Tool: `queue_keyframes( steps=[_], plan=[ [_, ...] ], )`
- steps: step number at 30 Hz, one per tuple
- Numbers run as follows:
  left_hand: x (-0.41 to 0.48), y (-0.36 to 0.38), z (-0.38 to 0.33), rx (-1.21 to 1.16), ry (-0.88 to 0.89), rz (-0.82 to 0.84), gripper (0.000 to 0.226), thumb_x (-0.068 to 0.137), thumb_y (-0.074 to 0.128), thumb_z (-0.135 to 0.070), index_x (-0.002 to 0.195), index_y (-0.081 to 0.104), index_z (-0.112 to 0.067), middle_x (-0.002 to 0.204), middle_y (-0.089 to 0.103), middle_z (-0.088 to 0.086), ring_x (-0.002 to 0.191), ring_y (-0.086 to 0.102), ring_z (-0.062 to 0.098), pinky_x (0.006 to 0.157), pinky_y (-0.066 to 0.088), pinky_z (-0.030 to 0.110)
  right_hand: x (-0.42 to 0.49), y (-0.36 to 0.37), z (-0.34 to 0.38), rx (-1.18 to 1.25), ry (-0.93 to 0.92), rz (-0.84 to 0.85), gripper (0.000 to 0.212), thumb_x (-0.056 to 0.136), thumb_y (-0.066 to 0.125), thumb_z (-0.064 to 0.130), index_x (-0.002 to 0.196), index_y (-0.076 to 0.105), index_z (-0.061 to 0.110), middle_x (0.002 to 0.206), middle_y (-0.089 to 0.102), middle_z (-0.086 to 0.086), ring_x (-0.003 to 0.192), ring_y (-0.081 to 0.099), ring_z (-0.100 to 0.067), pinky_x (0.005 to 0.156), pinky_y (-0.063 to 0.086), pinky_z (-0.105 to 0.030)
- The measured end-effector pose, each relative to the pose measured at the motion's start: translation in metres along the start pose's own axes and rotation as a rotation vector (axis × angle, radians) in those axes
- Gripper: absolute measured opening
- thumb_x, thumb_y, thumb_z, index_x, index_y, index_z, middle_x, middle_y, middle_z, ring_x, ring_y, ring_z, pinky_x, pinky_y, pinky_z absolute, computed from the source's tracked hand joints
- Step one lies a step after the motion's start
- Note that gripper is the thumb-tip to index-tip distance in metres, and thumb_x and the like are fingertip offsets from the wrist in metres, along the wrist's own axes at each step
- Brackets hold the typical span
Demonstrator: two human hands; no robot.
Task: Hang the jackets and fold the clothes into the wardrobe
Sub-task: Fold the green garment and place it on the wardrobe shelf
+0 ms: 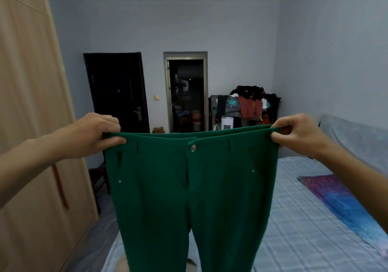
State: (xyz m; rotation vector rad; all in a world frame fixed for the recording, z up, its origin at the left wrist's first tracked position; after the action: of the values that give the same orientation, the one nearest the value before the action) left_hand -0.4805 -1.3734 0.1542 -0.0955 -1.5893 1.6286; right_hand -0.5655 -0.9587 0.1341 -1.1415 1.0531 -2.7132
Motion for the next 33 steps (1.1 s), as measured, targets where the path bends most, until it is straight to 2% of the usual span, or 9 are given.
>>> queue_keyframes(
  steps=[4, 9, 12, 15, 17, 21, 25, 29, 33],
  plan=[
    [-0.008, -0.009, -0.004, -0.238, -0.081, -0.018, 0.029, 0.078, 0.066, -0.061, 0.068, 0.062, -0.034, 0.066, 0.061, -0.010, 0.056, 0.058, 0.006, 0.050, 0.039, 0.012, -0.009, 0.013, -0.005, 0.122, 0.047, 0.059, 0.017, 0.066, 0.085, 0.022, 0.069, 0.073, 0.011, 0.063, 0.072, -0.006, 0.052, 0.067, -0.018, 0.049, 0.053, -0.023],
    [-0.023, 0.007, 0.007, -0.633, -0.319, -0.083, 0.047, 0.060, 0.081, -0.064, 0.068, 0.064, -0.021, 0.066, 0.066, 0.008, 0.062, 0.064, 0.017, 0.055, 0.049, 0.023, -0.023, 0.028, -0.024, 0.255, 0.094, 0.062, 0.024, 0.069, 0.080, 0.019, 0.075, 0.069, -0.001, 0.070, 0.072, -0.012, 0.062, 0.068, -0.017, 0.057, 0.057, -0.027],
    [-0.023, 0.016, 0.001, -0.894, -0.418, -0.186, 0.031, 0.074, 0.086, -0.025, 0.093, 0.064, -0.013, 0.075, 0.063, 0.026, 0.071, 0.066, 0.030, 0.061, 0.054, 0.028, -0.026, 0.032, -0.037, 0.331, 0.167, -0.002, 0.014, 0.080, 0.075, -0.001, 0.077, 0.061, -0.003, 0.070, 0.069, -0.012, 0.063, 0.066, -0.018, 0.056, 0.056, -0.025],
    [-0.014, 0.059, 0.002, -1.159, -0.651, -0.008, 0.045, 0.076, 0.073, -0.001, 0.119, 0.063, -0.009, 0.101, 0.072, 0.024, 0.091, 0.072, 0.034, 0.073, 0.060, 0.032, -0.021, 0.055, -0.049, 0.417, 0.311, -0.044, 0.012, 0.084, 0.070, -0.006, 0.084, 0.058, -0.001, 0.075, 0.067, -0.014, 0.065, 0.066, -0.018, 0.056, 0.056, -0.024],
    [-0.006, 0.090, 0.018, -1.170, -0.860, 0.005, 0.031, 0.075, 0.077, -0.003, 0.105, 0.071, -0.003, 0.105, 0.072, 0.023, 0.089, 0.073, 0.029, 0.072, 0.059, 0.031, -0.015, 0.086, -0.067, 0.503, 0.484, -0.053, 0.021, 0.081, 0.074, -0.004, 0.095, 0.060, 0.003, 0.082, 0.067, -0.015, 0.068, 0.068, -0.021, 0.058, 0.058, -0.027],
    [-0.011, 0.126, 0.040, -1.001, -1.258, -0.403, 0.012, 0.074, 0.082, -0.006, 0.081, 0.072, -0.007, 0.091, 0.074, 0.019, 0.073, 0.072, 0.027, 0.065, 0.060, 0.034, -0.022, 0.143, -0.127, 0.599, 0.769, -0.194, 0.041, 0.042, 0.087, 0.024, 0.077, 0.072, 0.007, 0.081, 0.074, -0.017, 0.074, 0.072, -0.031, 0.071, 0.062, -0.048],
    [0.003, 0.157, -0.027, -1.113, -1.203, -0.368, 0.010, 0.083, 0.072, -0.003, 0.078, 0.064, -0.006, 0.075, 0.066, 0.015, 0.053, 0.064, 0.020, 0.043, 0.048, 0.024, -0.056, 0.174, -0.062, 0.704, 0.799, -0.221, 0.017, 0.071, 0.083, 0.008, 0.078, 0.069, 0.005, 0.080, 0.073, -0.015, 0.071, 0.071, -0.026, 0.066, 0.061, -0.039],
    [0.014, 0.165, -0.081, -1.158, -1.092, -0.285, 0.011, 0.085, 0.072, -0.001, 0.084, 0.062, -0.003, 0.082, 0.069, 0.018, 0.067, 0.072, 0.027, 0.057, 0.060, 0.036, -0.064, 0.205, -0.014, 0.909, 0.707, -0.129, 0.012, 0.083, 0.073, -0.002, 0.090, 0.064, 0.001, 0.089, 0.070, -0.021, 0.075, 0.071, -0.031, 0.067, 0.062, -0.039],
    [0.019, 0.166, -0.103, -1.124, -1.001, -0.255, 0.015, 0.083, 0.077, -0.009, 0.087, 0.063, -0.004, 0.089, 0.070, 0.018, 0.073, 0.074, 0.024, 0.058, 0.059, 0.031, -0.069, 0.210, 0.016, 0.857, 0.603, -0.052, 0.010, 0.088, 0.069, 0.003, 0.097, 0.067, 0.005, 0.094, 0.072, -0.016, 0.084, 0.073, -0.027, 0.071, 0.062, -0.038]
  ],
)
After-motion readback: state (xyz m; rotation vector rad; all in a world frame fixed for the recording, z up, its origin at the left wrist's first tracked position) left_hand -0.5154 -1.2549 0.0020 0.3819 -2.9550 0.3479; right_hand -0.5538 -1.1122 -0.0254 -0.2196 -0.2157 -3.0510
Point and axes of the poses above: each hand's wrist, its own x-axis towards the middle knuckle, its own y-axis out of the palm, z = x × y, the point moved 10 cm from there along x, towards the middle knuckle
